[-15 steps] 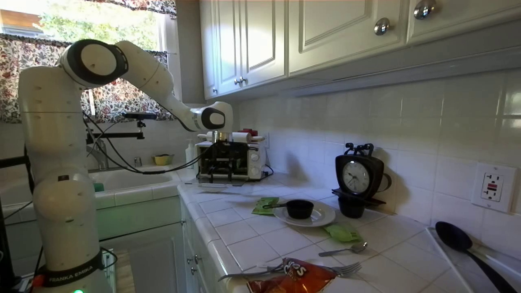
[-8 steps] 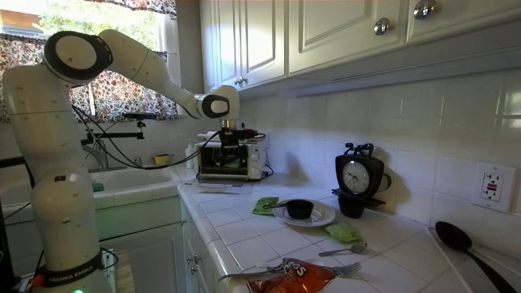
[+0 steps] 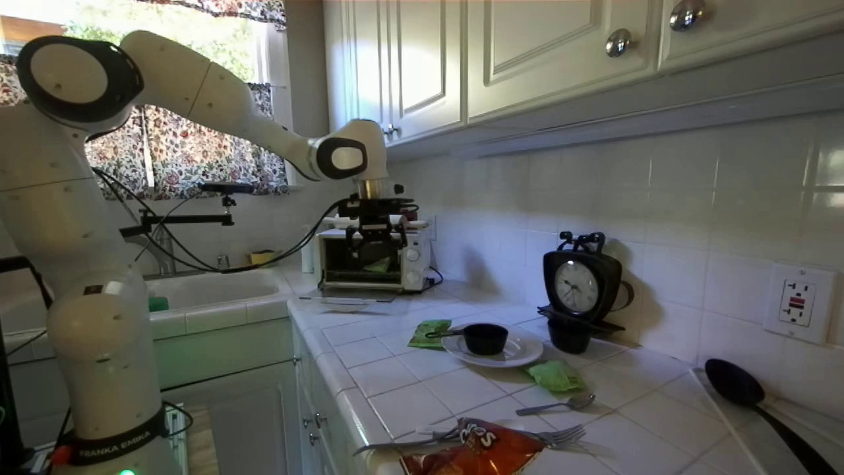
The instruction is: Put the rolling pin on top of the oven then open the oven door.
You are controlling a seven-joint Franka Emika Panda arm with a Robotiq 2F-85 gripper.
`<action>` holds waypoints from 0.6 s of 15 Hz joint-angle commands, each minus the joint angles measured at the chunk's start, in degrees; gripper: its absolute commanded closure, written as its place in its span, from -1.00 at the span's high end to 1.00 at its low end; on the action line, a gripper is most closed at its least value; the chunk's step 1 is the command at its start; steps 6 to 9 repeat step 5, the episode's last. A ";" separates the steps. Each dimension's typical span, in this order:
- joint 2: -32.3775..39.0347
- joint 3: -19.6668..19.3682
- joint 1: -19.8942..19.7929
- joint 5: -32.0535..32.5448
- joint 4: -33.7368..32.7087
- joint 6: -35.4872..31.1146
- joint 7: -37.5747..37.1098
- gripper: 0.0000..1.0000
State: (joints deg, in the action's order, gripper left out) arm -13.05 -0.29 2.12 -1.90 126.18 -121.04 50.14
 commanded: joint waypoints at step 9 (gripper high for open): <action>-4.23 -0.68 1.24 0.70 4.40 -3.55 -6.02 1.00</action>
